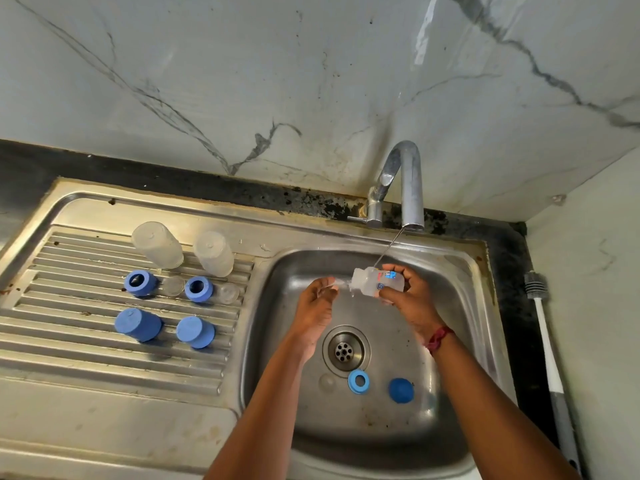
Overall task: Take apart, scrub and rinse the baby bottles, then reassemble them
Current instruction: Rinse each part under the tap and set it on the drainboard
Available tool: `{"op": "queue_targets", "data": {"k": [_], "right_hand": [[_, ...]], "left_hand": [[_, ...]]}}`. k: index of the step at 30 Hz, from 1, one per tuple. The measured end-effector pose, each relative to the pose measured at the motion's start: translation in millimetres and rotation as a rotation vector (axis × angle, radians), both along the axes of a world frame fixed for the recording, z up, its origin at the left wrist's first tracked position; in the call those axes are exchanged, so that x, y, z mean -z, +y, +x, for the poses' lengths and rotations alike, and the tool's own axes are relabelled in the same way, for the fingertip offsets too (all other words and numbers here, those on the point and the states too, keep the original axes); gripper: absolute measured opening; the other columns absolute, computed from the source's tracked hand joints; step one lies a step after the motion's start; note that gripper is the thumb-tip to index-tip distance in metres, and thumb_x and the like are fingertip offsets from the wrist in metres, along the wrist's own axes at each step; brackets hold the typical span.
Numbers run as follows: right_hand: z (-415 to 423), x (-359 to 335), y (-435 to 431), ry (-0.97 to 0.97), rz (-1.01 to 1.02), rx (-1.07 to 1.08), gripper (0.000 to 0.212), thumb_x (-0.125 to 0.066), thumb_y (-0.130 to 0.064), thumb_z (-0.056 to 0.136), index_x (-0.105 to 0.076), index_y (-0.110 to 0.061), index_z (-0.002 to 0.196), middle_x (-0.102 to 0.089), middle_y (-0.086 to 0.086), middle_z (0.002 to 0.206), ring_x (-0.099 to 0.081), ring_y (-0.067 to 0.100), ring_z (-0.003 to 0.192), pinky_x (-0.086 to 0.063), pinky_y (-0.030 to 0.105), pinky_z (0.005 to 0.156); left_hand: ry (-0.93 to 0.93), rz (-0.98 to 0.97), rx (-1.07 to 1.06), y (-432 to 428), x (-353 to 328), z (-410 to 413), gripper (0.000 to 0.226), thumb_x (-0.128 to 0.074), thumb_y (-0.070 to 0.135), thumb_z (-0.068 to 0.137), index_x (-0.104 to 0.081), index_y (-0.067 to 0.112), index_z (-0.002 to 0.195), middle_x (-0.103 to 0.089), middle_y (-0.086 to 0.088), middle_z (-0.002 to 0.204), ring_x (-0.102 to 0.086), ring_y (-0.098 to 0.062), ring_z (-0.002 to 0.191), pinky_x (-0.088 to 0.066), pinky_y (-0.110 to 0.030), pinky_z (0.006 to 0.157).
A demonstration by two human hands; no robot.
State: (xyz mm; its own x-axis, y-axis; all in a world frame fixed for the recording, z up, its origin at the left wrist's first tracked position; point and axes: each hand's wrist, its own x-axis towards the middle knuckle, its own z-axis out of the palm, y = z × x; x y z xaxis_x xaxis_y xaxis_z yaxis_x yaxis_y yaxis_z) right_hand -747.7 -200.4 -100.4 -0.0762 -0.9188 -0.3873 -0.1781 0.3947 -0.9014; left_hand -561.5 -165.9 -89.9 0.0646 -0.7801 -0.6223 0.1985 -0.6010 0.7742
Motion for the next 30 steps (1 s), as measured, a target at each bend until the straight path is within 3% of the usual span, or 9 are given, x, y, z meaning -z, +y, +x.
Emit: {"op": "queue_targets", "data": {"k": [4,8,13,18,22,24,26,30], "right_hand": [[-4.2,-8.4,0.5,-0.156,0.136,-0.019,0.024,-0.065,-0.028,0.093,-0.064,-0.021,0.115,-0.069,0.014,0.102,-0.065,0.019,0.066,-0.050,0.026,0.051],[-3.9,-13.3,-3.5,-0.113,0.290,0.106,0.052,-0.054,-0.061,0.091,-0.062,-0.014,0.112,-0.062,0.007,0.072,-0.050,0.009,0.047,-0.039,0.020,0.041],[-16.3,-13.8,-6.0,-0.108,0.431,0.244,0.062,-0.054,-0.067,0.087,-0.062,-0.008,0.105,-0.058,0.005,0.060,-0.045,0.008,0.041,-0.036,0.018,0.034],[-20.2,-19.5,-1.4,-0.247,0.379,0.187,0.043,-0.063,-0.048,0.090,-0.063,-0.010,0.110,-0.062,0.007,0.073,-0.055,0.012,0.053,-0.046,0.021,0.041],[-20.0,-20.0,-2.6,-0.223,0.260,0.047,0.025,-0.068,-0.026,0.090,-0.065,-0.019,0.114,-0.069,0.011,0.103,-0.068,0.022,0.081,-0.057,0.033,0.064],[-18.3,-19.8,-3.8,-0.190,0.215,-0.013,0.031,-0.072,-0.018,0.086,-0.065,-0.024,0.116,-0.069,0.009,0.117,-0.067,0.027,0.102,-0.057,0.037,0.073],[-14.6,-21.3,-5.0,-0.197,0.179,-0.012,0.041,-0.075,-0.007,0.083,-0.063,-0.023,0.118,-0.068,0.007,0.120,-0.064,0.027,0.110,-0.056,0.037,0.076],[-5.1,-26.1,-7.8,-0.174,0.067,-0.044,0.054,-0.073,0.011,0.076,-0.061,-0.022,0.118,-0.066,0.006,0.119,-0.063,0.024,0.111,-0.055,0.030,0.075]], "left_hand": [[0.000,-0.010,0.016,-6.0,-2.8,-2.6,0.030,-0.060,0.024,0.099,-0.060,0.020,0.129,-0.061,-0.002,0.132,-0.057,-0.015,0.119,-0.044,-0.039,0.105],[0.005,-0.024,0.039,-10.4,-4.6,-5.0,0.039,-0.059,0.025,0.099,-0.054,0.017,0.138,-0.057,-0.002,0.138,-0.053,-0.018,0.127,-0.043,-0.039,0.108],[0.018,-0.048,0.082,-12.6,-8.0,-10.1,0.043,-0.057,0.025,0.100,-0.051,0.015,0.141,-0.054,-0.003,0.143,-0.050,-0.017,0.131,-0.037,-0.044,0.115],[0.020,-0.043,0.104,-15.0,-12.5,-18.3,0.040,-0.055,0.025,0.102,-0.053,0.015,0.140,-0.055,-0.002,0.140,-0.053,-0.017,0.127,-0.040,-0.041,0.112],[0.024,-0.031,0.097,-15.5,-12.2,-19.2,0.032,-0.055,0.027,0.102,-0.059,0.016,0.131,-0.063,0.002,0.125,-0.057,-0.013,0.116,-0.042,-0.041,0.109],[0.037,-0.022,0.084,-15.7,-10.1,-17.3,0.013,-0.054,0.025,0.102,-0.065,0.022,0.108,-0.065,0.006,0.103,-0.058,-0.010,0.099,-0.044,-0.036,0.096],[0.042,-0.016,0.075,-15.9,-9.5,-16.2,0.012,-0.055,0.023,0.101,-0.064,0.026,0.094,-0.063,0.005,0.094,-0.056,-0.011,0.092,-0.044,-0.031,0.084],[0.051,-0.016,0.041,-14.2,-6.5,-12.3,0.010,-0.055,0.021,0.101,-0.063,0.026,0.098,-0.062,0.004,0.102,-0.056,-0.012,0.099,-0.043,-0.027,0.080]]}}
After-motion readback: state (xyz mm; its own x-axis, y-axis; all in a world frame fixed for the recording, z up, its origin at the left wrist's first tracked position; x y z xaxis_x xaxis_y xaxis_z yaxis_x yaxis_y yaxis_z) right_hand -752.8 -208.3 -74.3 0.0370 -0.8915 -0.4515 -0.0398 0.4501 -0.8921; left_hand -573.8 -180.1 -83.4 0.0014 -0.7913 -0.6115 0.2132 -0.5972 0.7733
